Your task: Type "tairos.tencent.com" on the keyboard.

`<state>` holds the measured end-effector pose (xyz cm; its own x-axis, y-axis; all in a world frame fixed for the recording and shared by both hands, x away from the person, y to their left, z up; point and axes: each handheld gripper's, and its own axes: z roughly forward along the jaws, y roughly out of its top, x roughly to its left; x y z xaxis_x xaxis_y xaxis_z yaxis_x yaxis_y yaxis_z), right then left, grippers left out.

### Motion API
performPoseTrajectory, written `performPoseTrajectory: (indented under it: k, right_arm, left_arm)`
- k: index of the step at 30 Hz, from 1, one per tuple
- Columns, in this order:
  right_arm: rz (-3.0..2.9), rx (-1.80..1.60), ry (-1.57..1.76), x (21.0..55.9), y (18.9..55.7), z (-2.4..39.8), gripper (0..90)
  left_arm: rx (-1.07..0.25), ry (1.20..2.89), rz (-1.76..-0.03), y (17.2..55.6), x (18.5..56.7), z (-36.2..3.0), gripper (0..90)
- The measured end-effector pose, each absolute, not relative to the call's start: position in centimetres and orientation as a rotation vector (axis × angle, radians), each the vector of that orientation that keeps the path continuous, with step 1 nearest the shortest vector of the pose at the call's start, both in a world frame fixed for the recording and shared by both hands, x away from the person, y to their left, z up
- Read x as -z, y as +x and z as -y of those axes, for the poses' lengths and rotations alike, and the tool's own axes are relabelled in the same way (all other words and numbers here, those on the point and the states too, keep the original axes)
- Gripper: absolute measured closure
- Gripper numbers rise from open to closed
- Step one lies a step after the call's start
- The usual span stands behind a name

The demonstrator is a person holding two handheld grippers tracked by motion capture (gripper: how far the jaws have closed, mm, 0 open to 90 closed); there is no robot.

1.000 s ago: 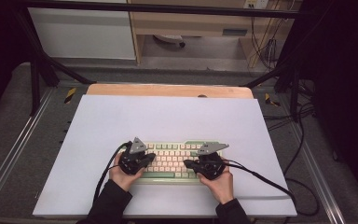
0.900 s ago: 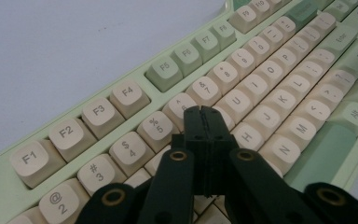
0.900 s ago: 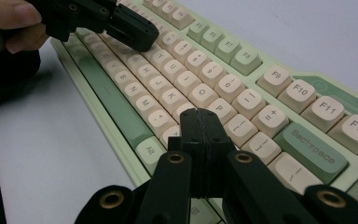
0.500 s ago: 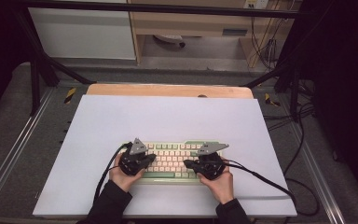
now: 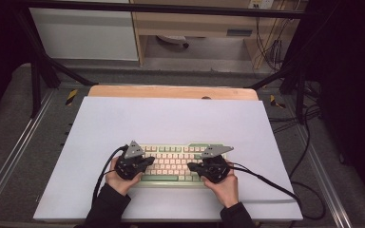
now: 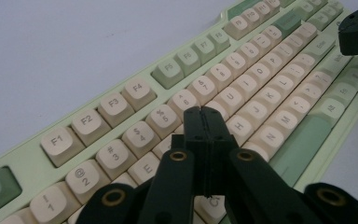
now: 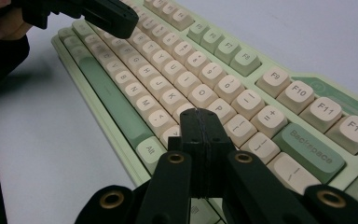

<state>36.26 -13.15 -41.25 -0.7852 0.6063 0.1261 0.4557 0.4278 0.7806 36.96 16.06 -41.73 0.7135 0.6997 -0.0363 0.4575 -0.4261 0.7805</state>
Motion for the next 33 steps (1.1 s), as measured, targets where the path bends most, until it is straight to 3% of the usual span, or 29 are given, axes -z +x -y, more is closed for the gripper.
performPoseTrajectory:
  k: [33]
  right_arm:
    - [-2.505, -1.282, 0.937, 41.3, 36.3, 13.2, 89.8]
  left_arm:
    - [-0.405, 2.092, -0.959, 37.9, 42.8, -18.0, 90.0]
